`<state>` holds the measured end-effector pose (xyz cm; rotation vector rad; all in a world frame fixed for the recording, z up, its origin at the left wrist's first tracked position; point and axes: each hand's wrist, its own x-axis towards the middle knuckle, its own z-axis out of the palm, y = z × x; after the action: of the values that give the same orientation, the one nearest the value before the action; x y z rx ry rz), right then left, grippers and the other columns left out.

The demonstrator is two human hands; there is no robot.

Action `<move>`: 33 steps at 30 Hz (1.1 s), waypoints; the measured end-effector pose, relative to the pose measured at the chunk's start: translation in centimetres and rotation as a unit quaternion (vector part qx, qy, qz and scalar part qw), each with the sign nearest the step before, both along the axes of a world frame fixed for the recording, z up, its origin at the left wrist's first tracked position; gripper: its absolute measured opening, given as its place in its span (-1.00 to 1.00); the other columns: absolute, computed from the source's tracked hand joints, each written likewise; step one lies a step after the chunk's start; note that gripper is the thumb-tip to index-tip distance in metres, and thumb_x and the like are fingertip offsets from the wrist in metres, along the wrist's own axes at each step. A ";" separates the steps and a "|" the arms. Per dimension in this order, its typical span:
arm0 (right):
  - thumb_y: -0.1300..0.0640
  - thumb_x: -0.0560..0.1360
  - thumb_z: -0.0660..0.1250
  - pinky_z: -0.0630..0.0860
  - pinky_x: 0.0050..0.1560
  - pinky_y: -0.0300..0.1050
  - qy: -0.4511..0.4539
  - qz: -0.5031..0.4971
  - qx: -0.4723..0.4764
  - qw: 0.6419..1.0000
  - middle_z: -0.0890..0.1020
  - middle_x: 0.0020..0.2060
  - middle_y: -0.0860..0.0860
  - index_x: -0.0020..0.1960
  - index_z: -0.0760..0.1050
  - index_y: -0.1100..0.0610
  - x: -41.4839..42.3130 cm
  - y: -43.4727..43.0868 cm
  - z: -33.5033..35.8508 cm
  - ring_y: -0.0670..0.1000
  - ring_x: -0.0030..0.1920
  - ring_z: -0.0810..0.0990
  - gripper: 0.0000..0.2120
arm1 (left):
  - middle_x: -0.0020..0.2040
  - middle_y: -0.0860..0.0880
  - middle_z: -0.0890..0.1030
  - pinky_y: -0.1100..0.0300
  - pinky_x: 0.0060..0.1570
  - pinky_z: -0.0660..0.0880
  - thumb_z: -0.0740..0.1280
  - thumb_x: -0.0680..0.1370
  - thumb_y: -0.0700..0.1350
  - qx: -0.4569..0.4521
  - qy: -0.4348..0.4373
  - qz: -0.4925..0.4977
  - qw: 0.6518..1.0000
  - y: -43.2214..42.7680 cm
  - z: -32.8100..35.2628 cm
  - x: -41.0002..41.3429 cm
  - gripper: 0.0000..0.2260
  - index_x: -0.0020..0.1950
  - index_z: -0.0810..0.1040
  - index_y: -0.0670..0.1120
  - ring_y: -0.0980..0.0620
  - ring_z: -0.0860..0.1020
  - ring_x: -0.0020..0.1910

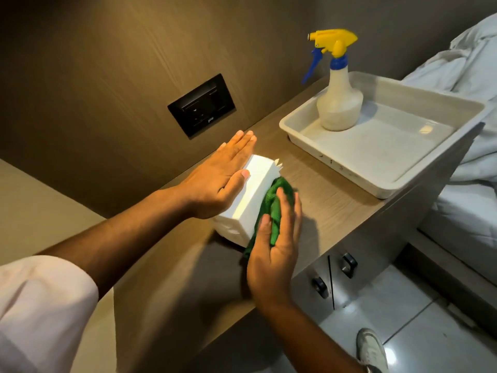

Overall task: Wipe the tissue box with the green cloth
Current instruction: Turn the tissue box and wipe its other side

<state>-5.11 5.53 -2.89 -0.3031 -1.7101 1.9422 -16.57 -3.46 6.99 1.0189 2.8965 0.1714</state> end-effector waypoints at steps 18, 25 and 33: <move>0.14 0.57 0.25 0.51 0.23 -0.22 -0.126 0.070 0.001 0.990 0.23 0.49 -0.18 0.41 0.28 -0.20 2.5 1.9 2.9 -0.15 0.41 0.28 -0.53 | 0.59 -0.01 -0.15 0.14 0.48 -0.22 -0.16 0.59 0.13 -0.039 0.011 0.026 0.999 0.4 1.1 1.1 -0.42 0.57 -0.15 -0.06 0.11 -0.24 0.53; 0.26 0.47 0.39 0.59 0.16 0.16 -0.182 0.296 -0.225 0.910 0.68 0.09 0.00 0.00 0.61 -0.27 4.7 9.1 8.6 0.08 0.11 0.65 -0.61 | 0.46 -0.11 0.38 0.05 0.48 0.05 -0.10 0.56 0.14 0.053 0.173 0.117 0.977 0.2 0.6 3.3 -0.40 0.44 0.37 -0.16 -0.02 0.20 0.51; 0.29 0.47 0.38 0.51 0.28 0.07 -0.043 0.288 0.195 0.937 0.63 0.18 -0.03 0.18 0.55 -0.20 -7.3 25.5 11.0 0.04 0.21 0.58 -0.56 | 0.58 -0.07 0.10 -0.04 0.44 0.13 -0.12 0.13 0.65 0.048 -0.026 0.378 0.924 5.0 2.0 6.8 0.19 0.55 0.04 -0.10 -0.09 0.16 0.51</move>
<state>-12.41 30.98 8.14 0.3016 -2.3857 1.9074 -9.80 1.56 9.03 -0.1539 3.0788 0.3650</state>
